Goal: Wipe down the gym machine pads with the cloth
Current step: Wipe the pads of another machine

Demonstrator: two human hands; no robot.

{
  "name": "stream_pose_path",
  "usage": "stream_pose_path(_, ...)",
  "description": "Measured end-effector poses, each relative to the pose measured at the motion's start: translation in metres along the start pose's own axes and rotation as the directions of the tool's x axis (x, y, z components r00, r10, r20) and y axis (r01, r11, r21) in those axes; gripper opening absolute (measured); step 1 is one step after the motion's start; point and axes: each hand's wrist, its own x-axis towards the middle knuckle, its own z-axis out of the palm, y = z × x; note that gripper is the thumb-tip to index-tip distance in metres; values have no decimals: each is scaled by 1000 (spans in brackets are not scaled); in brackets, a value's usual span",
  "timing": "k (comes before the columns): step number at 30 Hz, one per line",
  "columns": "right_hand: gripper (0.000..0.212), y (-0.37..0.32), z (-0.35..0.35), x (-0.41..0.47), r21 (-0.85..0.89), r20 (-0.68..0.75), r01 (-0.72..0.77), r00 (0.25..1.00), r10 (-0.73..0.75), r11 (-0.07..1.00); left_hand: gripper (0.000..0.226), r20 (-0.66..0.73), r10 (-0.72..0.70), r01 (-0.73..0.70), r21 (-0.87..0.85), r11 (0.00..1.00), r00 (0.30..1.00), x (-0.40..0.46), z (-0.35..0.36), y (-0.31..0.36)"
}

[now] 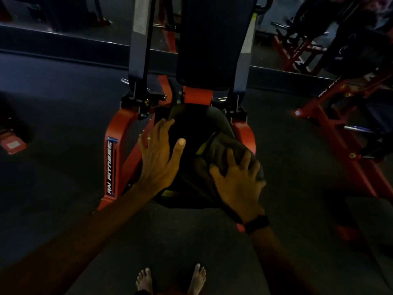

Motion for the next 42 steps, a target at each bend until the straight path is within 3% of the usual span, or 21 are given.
stream_pose_path(5,77,-6,-9,128,244,4,36,999,-39,969,69,16,-27,28,-18,999,999,0,0,3)
stream_pose_path(10,66,-31,-19,190,299,63,6,998,-27,954,74,25,-48,48,-12,999,999,-1,-4,7)
stream_pose_path(14,58,-16,-19,168,223,51,34,998,-46,974,74,25,-53,52,11,999,998,1,-5,7)
stream_pose_path(18,49,6,-13,132,261,-9,73,997,-74,963,75,9,-57,57,29,998,998,2,-2,5)
stream_pose_path(26,55,29,-10,52,305,-78,100,994,-80,947,77,-8,-94,94,-21,995,995,0,-2,1)
stream_pose_path(29,51,30,-6,23,286,-168,141,981,-95,948,78,-18,-102,101,-44,994,995,-2,-3,2)
stream_pose_path(33,64,26,11,-12,172,-302,222,939,-163,960,76,-31,-131,125,-140,982,991,-2,-5,3)
stream_pose_path(38,60,-19,47,-50,10,-489,392,805,-338,920,68,-113,-251,196,-355,914,961,-5,-8,1)
stream_pose_path(42,60,-74,62,-64,31,-528,356,800,-287,934,53,-121,-352,267,-440,857,928,-5,-27,-13)
